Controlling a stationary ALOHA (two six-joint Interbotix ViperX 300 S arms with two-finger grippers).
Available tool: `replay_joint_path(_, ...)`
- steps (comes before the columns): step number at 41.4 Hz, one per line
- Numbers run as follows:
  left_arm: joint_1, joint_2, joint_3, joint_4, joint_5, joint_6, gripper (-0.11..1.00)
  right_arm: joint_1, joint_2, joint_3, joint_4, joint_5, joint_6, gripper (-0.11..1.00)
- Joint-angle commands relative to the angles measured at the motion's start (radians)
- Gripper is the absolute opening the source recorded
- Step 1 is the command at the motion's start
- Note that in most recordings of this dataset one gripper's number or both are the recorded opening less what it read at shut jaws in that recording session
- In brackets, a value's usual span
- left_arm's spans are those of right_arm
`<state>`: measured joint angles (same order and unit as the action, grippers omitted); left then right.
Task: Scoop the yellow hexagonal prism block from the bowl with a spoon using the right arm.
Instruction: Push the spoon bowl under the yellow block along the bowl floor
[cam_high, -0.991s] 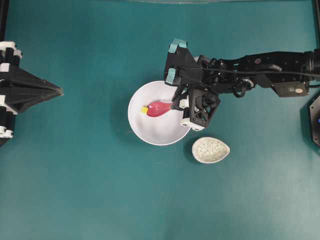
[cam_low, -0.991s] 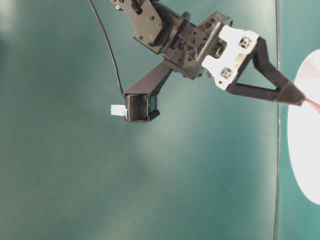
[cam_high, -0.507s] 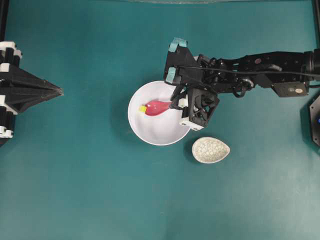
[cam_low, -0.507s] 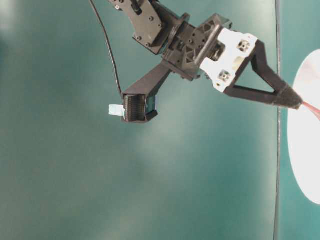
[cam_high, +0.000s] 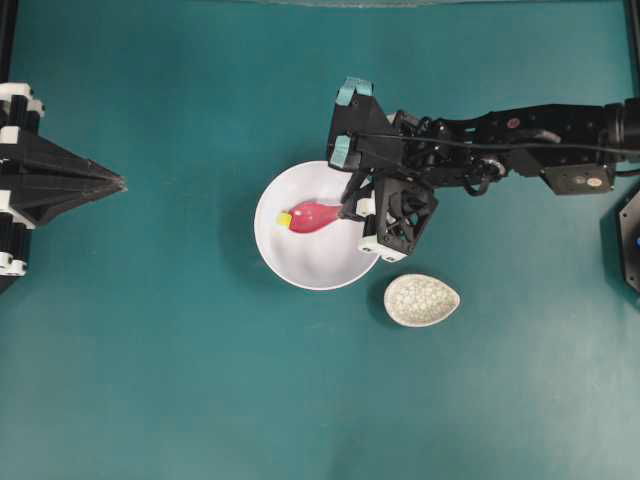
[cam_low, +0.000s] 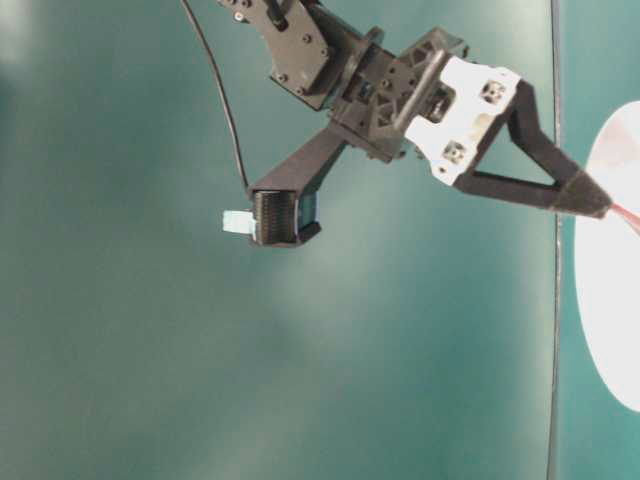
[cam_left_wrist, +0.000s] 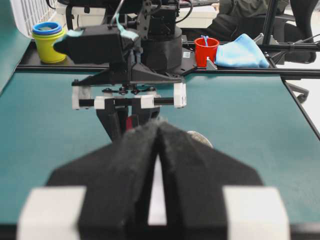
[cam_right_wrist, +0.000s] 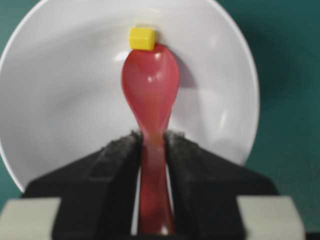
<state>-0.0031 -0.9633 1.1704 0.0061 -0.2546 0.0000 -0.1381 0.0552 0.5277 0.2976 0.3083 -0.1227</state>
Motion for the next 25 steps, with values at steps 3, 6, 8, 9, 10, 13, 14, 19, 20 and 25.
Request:
replay_joint_path(3,-0.002,0.005,-0.028,0.003,-0.008,0.002,0.03,0.008,-0.005,-0.023,0.002,-0.008,0.0,0.24)
replay_joint_path(6,-0.002,0.005,-0.028,0.003,-0.008,0.002,0.03,0.011,0.002,-0.023,0.002,-0.008,0.0,0.24)
replay_joint_path(8,-0.002,0.005,-0.028,0.003,-0.009,0.002,0.03,0.012,0.003,-0.023,0.002,-0.008,0.0,0.24)
replay_joint_path(9,-0.002,0.005,-0.028,0.003,-0.008,0.0,0.03,0.012,0.003,-0.023,0.002,-0.008,0.0,0.24)
replay_joint_path(10,-0.002,0.005,-0.028,0.003,-0.009,0.002,0.03,0.012,0.005,-0.023,0.002,-0.008,0.002,0.24)
replay_joint_path(13,-0.002,0.005,-0.028,0.003,-0.009,0.002,0.03,0.014,0.005,-0.021,0.002,-0.008,0.0,0.24)
replay_joint_path(14,-0.002,0.005,-0.028,0.002,-0.011,0.0,0.03,0.014,0.005,-0.021,0.003,-0.008,0.0,0.24)
replay_joint_path(19,-0.002,0.005,-0.029,0.003,-0.011,0.002,0.03,0.015,0.005,-0.018,0.002,-0.008,0.0,0.24)
replay_joint_path(20,-0.002,0.005,-0.028,0.003,-0.011,0.0,0.03,0.015,0.005,-0.018,0.003,-0.008,0.0,0.24)
replay_joint_path(25,-0.002,0.005,-0.029,0.003,-0.011,0.0,0.03,0.018,0.005,-0.017,0.003,-0.008,0.002,0.24)
